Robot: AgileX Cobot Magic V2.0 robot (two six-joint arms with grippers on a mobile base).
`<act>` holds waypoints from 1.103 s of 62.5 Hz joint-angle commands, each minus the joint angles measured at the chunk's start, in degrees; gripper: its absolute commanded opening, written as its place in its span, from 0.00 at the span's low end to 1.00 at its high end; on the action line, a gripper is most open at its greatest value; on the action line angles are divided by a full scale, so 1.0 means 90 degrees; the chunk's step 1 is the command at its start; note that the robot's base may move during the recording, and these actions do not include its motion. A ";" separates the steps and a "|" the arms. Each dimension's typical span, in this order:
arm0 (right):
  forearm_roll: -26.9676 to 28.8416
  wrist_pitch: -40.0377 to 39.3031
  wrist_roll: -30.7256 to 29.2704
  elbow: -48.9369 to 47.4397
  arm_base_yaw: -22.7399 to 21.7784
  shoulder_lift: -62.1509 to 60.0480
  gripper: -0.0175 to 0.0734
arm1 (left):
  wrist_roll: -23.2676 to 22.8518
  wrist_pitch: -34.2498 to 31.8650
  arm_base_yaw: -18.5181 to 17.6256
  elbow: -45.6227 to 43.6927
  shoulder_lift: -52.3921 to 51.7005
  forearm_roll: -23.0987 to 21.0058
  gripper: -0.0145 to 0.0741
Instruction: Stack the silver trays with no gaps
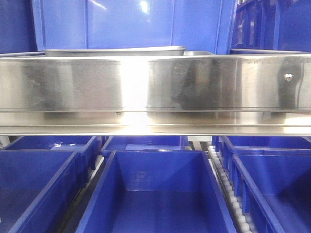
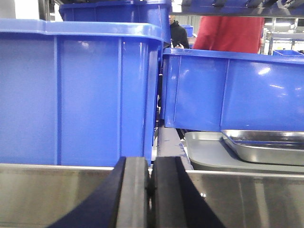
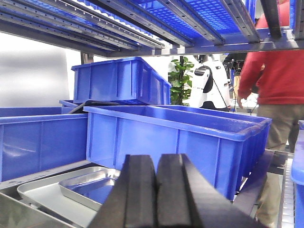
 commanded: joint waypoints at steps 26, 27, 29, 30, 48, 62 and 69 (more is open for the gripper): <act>0.0268 0.0806 -0.0031 0.1205 -0.1934 -0.1326 0.11 | -0.0038 -0.0088 0.0020 -0.0012 -0.0030 0.0036 0.15; 0.0313 0.0693 -0.0031 0.1347 -0.2017 -0.1326 0.11 | -0.0038 -0.0088 0.0020 -0.0012 -0.0030 0.0036 0.15; 0.0420 0.0502 -0.0031 0.1543 -0.2116 -0.1326 0.11 | -0.0038 -0.0088 0.0020 -0.0012 -0.0030 0.0036 0.15; 0.0490 0.0317 -0.0031 0.1696 -0.2189 -0.1326 0.11 | -0.0038 -0.0088 0.0020 -0.0012 -0.0030 0.0036 0.15; 0.0658 -0.1315 0.0003 0.3142 -0.3074 -0.1326 0.11 | -0.0038 -0.0088 0.0020 -0.0012 -0.0030 0.0036 0.15; 0.0538 -0.0881 0.0033 0.3142 -0.3130 -0.1326 0.11 | -0.0038 -0.0088 0.0020 -0.0012 -0.0030 0.0036 0.15; 0.0429 -0.0833 0.0033 0.3142 -0.2984 -0.1326 0.11 | -0.0038 -0.0088 0.0020 -0.0012 -0.0030 0.0036 0.15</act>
